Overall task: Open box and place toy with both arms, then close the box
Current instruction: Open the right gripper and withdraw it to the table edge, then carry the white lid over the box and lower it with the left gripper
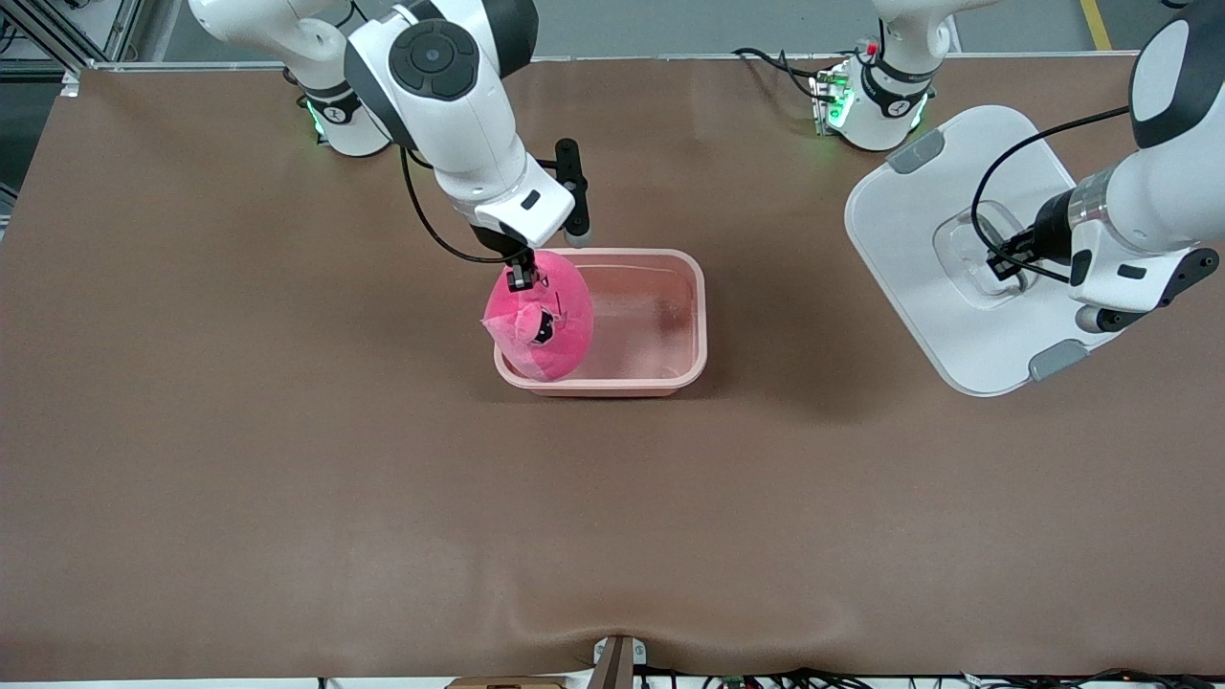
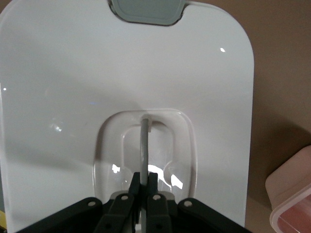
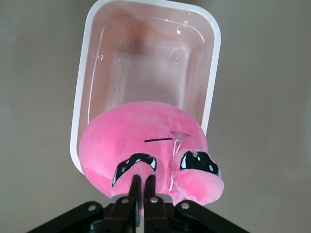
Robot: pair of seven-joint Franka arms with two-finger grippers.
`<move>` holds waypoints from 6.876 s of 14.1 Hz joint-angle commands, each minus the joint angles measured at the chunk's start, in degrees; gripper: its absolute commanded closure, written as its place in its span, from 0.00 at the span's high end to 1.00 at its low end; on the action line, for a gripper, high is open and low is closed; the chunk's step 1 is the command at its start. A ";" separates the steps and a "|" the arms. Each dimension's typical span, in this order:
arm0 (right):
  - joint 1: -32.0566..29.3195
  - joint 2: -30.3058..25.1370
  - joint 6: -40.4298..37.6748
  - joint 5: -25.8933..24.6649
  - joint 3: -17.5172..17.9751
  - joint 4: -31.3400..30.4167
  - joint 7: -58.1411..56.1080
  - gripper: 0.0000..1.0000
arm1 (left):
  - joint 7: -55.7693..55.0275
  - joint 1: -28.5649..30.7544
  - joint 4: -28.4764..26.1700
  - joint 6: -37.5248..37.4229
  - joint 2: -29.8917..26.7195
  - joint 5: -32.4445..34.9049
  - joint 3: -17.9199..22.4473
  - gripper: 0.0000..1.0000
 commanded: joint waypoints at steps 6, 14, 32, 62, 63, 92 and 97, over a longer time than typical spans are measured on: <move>-4.56 -0.92 0.25 0.08 -0.03 -0.02 -4.86 1.00 | 0.01 0.38 -1.22 -0.21 -2.56 -1.27 -0.08 0.00; -15.46 -4.43 -8.62 0.25 -0.11 -0.02 8.40 1.00 | -0.96 0.29 -4.04 -0.04 -4.23 -1.18 -0.17 0.00; -34.63 -9.97 -19.26 5.45 -12.14 0.42 40.05 1.00 | -1.40 -0.32 -3.86 1.54 -3.35 -1.18 -1.92 0.00; -34.19 -10.24 -22.25 1.22 -12.77 3.31 51.04 1.00 | -91.29 -26.77 7.39 36.95 16.95 12.61 -8.25 0.00; -33.75 -9.98 -22.25 1.05 -12.77 4.62 51.13 1.00 | -93.40 -26.95 7.39 38.18 17.56 14.01 -8.25 0.00; -32.96 -9.36 -22.78 2.71 -12.86 4.72 56.13 1.00 | -113.02 -37.67 7.92 38.82 25.30 29.23 -7.64 0.00; -32.95 -9.45 -22.43 2.18 -12.86 4.72 56.14 1.00 | -117.58 -39.87 5.28 37.84 24.77 29.23 -7.64 0.00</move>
